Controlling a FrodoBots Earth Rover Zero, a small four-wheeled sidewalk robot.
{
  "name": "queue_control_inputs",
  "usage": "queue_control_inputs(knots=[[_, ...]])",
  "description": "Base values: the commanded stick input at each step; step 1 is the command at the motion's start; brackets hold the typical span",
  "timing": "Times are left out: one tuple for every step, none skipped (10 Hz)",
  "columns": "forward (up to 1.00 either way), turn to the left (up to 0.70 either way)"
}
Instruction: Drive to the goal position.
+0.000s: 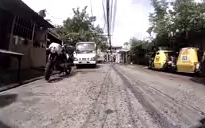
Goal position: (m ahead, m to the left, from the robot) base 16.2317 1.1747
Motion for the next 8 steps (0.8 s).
queue_control_inputs(knots=[[0.7, 0.0], [0.69, 0.0], [0.0, 0.0], [0.0, 0.0], [0.0, 0.0], [-0.42, 0.0], [-0.7, 0.0], [-0.7, 0.0]])
